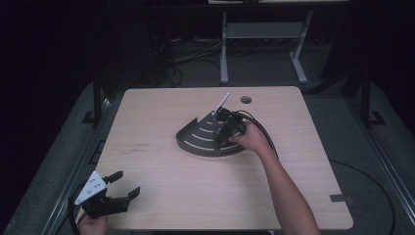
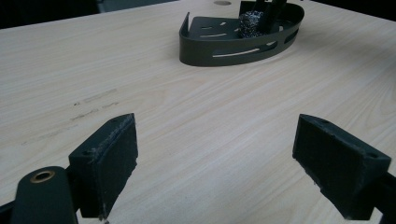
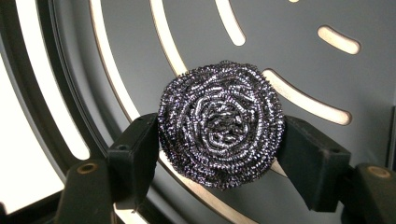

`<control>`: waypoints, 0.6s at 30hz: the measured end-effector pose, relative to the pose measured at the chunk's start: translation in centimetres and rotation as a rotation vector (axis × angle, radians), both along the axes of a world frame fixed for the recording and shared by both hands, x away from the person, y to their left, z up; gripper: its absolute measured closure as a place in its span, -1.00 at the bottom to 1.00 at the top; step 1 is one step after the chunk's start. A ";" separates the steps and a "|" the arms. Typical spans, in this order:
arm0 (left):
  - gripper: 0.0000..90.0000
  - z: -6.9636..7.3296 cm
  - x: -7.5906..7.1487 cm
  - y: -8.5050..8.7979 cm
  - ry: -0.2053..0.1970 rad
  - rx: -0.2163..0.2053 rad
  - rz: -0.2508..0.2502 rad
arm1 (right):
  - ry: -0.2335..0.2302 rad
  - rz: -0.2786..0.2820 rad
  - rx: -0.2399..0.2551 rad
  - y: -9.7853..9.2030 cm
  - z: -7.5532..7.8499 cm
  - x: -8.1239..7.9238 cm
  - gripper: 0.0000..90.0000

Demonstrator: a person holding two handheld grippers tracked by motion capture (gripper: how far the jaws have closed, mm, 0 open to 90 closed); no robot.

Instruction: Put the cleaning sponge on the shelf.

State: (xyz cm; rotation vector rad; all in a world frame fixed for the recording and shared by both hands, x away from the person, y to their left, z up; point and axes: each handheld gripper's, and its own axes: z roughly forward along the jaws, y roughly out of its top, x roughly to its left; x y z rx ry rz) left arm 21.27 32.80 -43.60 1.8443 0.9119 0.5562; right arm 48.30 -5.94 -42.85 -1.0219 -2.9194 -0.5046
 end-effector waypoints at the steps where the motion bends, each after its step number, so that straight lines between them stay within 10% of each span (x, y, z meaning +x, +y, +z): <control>1: -0.70 0.0 0.0 0.0 0.001 0.000 -0.001 | 0.000 -0.001 0.000 0.0 0.0 0.0 -0.35; 18: -0.70 -0.1 0.1 -0.1 0.011 -0.005 0.002 | -0.023 0.013 0.039 -0.4 1.9 -0.9 -0.49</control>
